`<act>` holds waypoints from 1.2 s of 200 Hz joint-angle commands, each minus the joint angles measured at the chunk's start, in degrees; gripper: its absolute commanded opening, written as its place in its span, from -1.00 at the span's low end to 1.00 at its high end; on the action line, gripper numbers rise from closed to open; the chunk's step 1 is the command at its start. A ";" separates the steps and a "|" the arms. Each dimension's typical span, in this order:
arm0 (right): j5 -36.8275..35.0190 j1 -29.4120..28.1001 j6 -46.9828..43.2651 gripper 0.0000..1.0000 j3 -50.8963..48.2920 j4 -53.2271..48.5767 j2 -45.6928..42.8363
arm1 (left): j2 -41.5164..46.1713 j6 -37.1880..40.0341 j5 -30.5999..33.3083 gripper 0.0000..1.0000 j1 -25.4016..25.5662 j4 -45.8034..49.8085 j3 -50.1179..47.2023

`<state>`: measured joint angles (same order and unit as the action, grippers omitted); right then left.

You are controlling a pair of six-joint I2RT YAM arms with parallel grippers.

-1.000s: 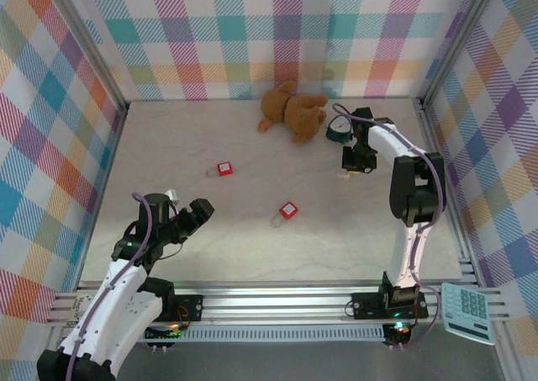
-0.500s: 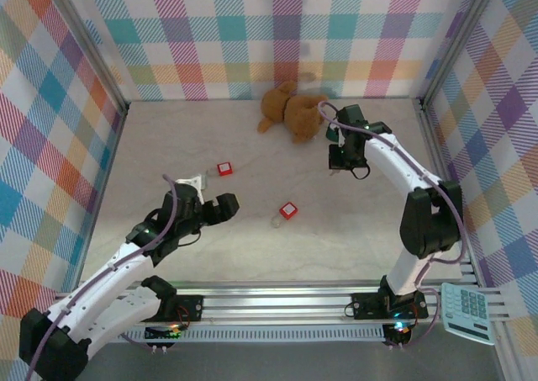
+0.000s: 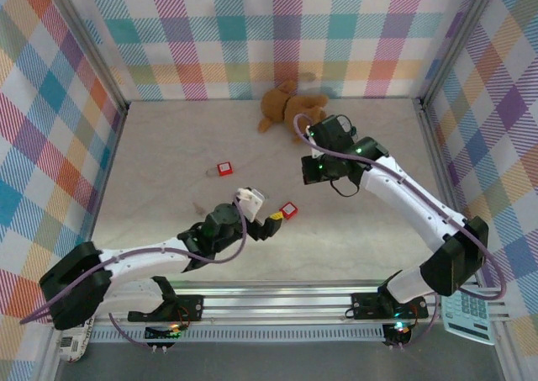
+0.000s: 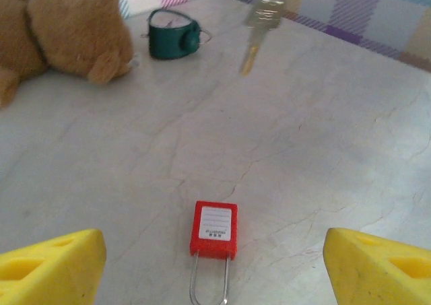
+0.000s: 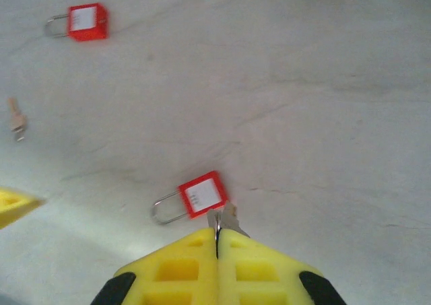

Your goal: Unlock with the key

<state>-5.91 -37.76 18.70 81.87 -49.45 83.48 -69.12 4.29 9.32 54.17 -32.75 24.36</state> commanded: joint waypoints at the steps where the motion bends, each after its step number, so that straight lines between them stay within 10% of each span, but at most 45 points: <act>1: 2.02 -3.47 3.65 -0.94 1.28 -1.38 -2.40 | -2.01 13.22 1.32 0.67 1.28 -17.56 -1.51; 62: 5.44 -9.74 7.96 -0.94 0.66 0.44 -4.91 | -2.84 15.31 -2.17 0.54 1.45 -20.21 -0.37; 240: 7.81 -11.40 11.71 -0.97 -4.34 3.99 -7.42 | -4.62 12.61 -7.58 -0.80 1.38 -16.68 1.56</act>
<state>2.04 -48.80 29.21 78.32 -46.76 77.41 -74.41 16.21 4.19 55.11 -49.71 24.29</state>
